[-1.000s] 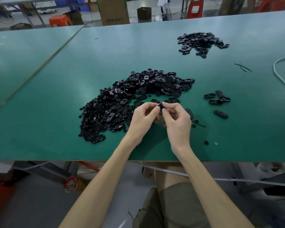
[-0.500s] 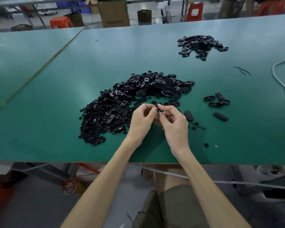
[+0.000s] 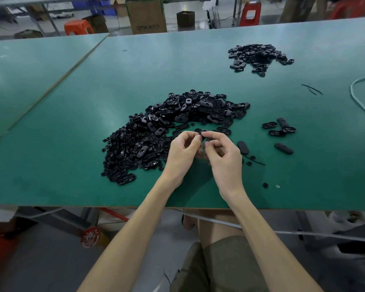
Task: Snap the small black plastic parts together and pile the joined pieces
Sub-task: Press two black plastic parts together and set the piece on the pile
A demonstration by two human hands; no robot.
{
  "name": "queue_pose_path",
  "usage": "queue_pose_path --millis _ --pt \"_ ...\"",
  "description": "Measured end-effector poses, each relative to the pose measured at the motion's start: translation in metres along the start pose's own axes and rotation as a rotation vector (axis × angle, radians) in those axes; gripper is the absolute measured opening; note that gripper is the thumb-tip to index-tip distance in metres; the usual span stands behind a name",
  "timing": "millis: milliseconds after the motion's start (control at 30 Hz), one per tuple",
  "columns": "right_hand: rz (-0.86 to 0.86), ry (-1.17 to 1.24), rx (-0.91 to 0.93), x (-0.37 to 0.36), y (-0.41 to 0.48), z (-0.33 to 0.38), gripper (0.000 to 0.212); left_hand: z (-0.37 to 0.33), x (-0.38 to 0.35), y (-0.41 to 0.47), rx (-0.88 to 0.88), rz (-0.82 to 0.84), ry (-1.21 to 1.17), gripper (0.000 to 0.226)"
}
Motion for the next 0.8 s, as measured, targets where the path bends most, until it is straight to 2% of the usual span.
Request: queue_pose_path --millis 200,500,800 --pt "-0.122 0.054 -0.04 0.0028 0.001 -0.0007 0.017 -0.0071 -0.0001 -0.0049 -0.036 0.079 0.024 0.009" --pt "-0.135 0.054 -0.053 0.0043 0.0006 -0.0002 0.014 -0.0087 0.001 -0.0057 -0.061 0.106 0.047 0.008" --pt "-0.118 0.09 -0.064 0.0051 0.0006 -0.0038 0.013 -0.006 0.0011 -0.0046 -0.081 0.058 0.059 0.008"
Point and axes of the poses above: each hand's wrist, its own y-axis towards the middle knuckle, its own x-axis out of the back of the hand, z = x × y, the point moved 1 cm from there along y, towards the middle knuckle, and after that the axes turned 10 degrees about y, right-handed, at the moved point
